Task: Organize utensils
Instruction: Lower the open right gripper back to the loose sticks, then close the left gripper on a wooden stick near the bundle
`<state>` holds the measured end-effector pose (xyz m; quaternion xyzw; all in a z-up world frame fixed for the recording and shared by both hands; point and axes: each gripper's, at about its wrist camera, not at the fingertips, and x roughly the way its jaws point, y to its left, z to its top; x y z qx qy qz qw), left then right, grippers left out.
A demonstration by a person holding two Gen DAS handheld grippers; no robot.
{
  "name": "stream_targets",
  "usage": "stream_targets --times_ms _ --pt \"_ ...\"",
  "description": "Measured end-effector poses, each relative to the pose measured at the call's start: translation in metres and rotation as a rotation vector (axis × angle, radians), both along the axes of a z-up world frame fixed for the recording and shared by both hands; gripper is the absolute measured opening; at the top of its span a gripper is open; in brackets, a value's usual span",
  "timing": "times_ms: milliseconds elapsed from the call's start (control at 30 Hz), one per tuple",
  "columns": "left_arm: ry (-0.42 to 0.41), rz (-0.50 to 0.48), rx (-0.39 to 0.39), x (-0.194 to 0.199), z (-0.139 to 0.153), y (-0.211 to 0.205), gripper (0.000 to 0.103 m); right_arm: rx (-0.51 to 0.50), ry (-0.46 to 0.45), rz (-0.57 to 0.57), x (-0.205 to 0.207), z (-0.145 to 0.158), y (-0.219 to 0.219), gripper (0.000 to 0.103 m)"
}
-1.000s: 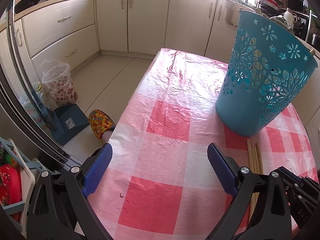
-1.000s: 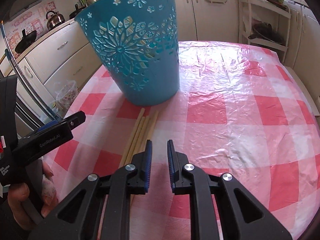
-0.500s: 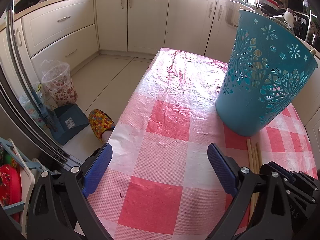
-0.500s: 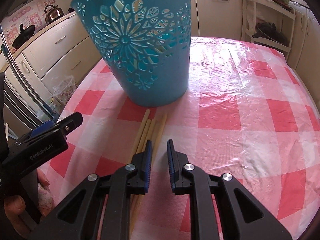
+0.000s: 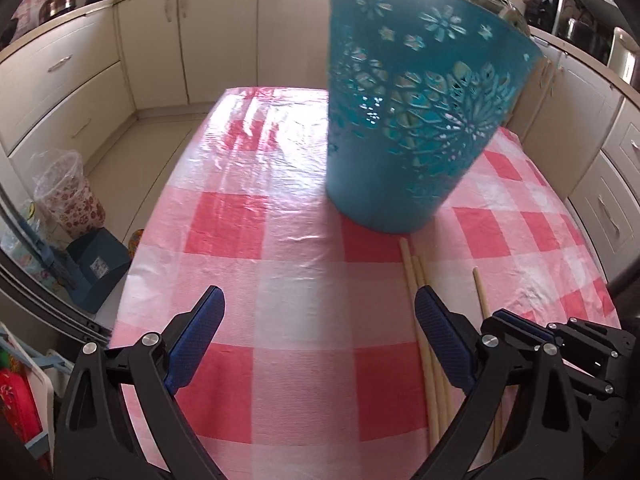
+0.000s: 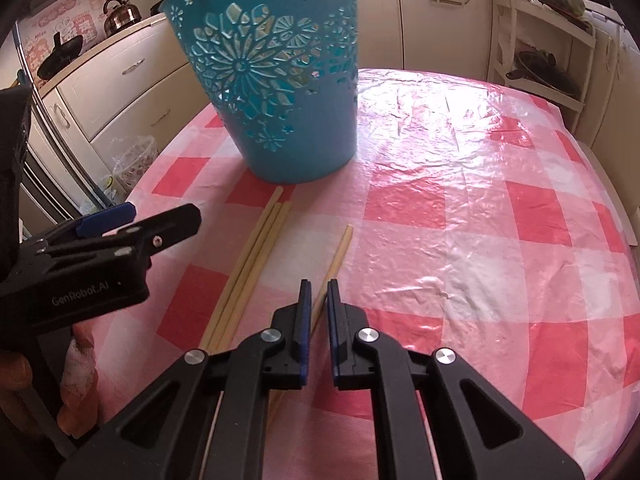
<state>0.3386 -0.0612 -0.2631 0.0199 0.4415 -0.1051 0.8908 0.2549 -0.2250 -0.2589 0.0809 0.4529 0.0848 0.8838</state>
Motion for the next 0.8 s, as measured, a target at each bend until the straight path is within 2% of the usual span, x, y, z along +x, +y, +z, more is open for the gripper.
stream_targets --times_ms 267,533,633,700,733,800 --pt "0.043 -0.036 0.115 -0.001 -0.015 -0.029 0.092 0.069 -0.008 -0.002 -0.002 -0.003 -0.015 0.009" --pt "0.066 -0.007 0.141 0.003 -0.019 -0.027 0.091 0.104 0.004 -0.009 -0.003 -0.001 -0.020 0.009" --pt "0.042 -0.021 0.146 0.000 -0.017 -0.030 0.079 0.093 0.016 -0.020 0.001 0.001 -0.018 0.009" --pt "0.035 -0.037 0.127 -0.003 -0.015 -0.033 0.060 0.067 0.018 -0.018 0.007 0.001 -0.014 0.009" --pt "0.034 -0.044 0.115 -0.004 -0.015 -0.034 0.055 0.055 0.018 -0.015 0.009 0.002 -0.011 0.009" --pt "0.024 -0.049 0.107 -0.009 -0.013 -0.035 0.032 0.030 0.017 0.000 0.011 0.002 -0.007 0.009"
